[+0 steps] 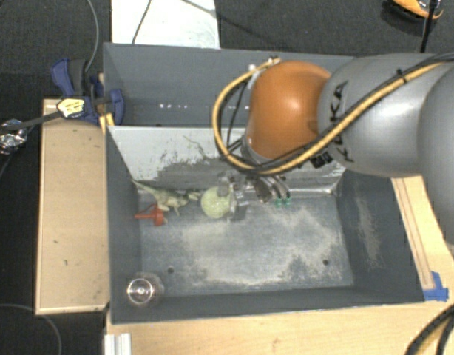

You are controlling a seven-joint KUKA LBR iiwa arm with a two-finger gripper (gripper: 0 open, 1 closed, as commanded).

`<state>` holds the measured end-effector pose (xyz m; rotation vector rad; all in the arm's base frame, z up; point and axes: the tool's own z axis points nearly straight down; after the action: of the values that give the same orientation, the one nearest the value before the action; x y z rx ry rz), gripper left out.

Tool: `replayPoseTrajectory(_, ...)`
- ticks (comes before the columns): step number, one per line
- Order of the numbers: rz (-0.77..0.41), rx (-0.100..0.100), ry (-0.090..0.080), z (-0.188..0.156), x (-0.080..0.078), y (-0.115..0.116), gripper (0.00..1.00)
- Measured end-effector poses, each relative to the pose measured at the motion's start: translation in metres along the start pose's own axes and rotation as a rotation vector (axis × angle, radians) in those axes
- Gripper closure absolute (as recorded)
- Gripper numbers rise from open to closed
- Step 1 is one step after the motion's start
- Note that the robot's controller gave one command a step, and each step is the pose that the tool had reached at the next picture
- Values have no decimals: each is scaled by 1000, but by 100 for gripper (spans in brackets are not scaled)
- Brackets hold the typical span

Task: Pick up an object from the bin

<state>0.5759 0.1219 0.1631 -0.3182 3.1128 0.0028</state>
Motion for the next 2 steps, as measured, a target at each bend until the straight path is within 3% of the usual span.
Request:
replayPoseTrajectory(1,-224,-1,9,-26,-2,-4,100)
replayPoseTrajectory(2,41,-1,-5,-169,-5,18,100)
